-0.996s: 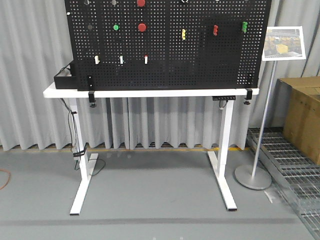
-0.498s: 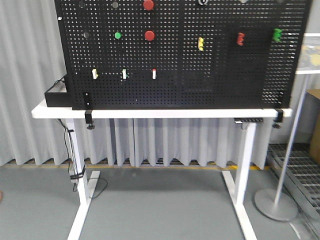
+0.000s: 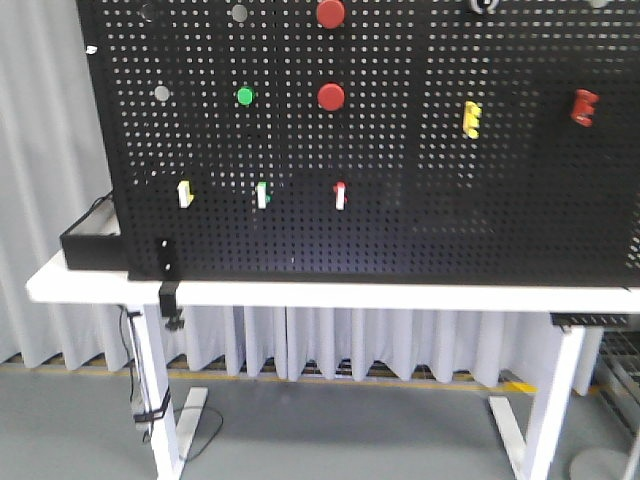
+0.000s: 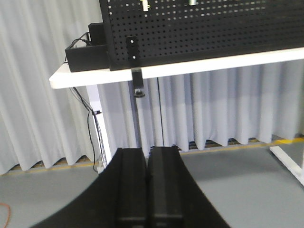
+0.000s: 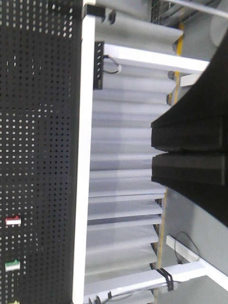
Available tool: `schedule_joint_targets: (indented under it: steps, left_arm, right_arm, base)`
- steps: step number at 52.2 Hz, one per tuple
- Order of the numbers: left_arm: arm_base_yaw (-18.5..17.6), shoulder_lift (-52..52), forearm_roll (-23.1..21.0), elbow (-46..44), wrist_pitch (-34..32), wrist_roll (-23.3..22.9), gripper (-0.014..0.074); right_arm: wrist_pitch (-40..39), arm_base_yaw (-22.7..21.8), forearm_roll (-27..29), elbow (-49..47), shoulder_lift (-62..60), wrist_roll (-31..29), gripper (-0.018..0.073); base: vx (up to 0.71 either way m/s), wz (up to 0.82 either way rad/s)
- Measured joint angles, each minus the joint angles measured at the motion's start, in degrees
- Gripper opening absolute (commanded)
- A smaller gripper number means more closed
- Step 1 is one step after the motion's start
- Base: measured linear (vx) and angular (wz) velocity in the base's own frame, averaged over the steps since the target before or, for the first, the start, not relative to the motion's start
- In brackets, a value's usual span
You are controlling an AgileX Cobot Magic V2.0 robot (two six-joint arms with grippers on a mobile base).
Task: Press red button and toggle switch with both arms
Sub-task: 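Drive the base forward until the pegboard fills the view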
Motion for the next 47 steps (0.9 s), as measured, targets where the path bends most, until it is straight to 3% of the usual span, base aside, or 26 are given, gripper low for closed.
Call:
schedule_joint_targets:
  steps: [47]
  left_arm:
    - [0.0, 0.0, 0.0, 0.0, 0.0, 0.0, 0.0001]
  right_arm:
    - [0.0, 0.0, 0.0, 0.0, 0.0, 0.0, 0.0]
  base:
    - [0.39, -0.03]
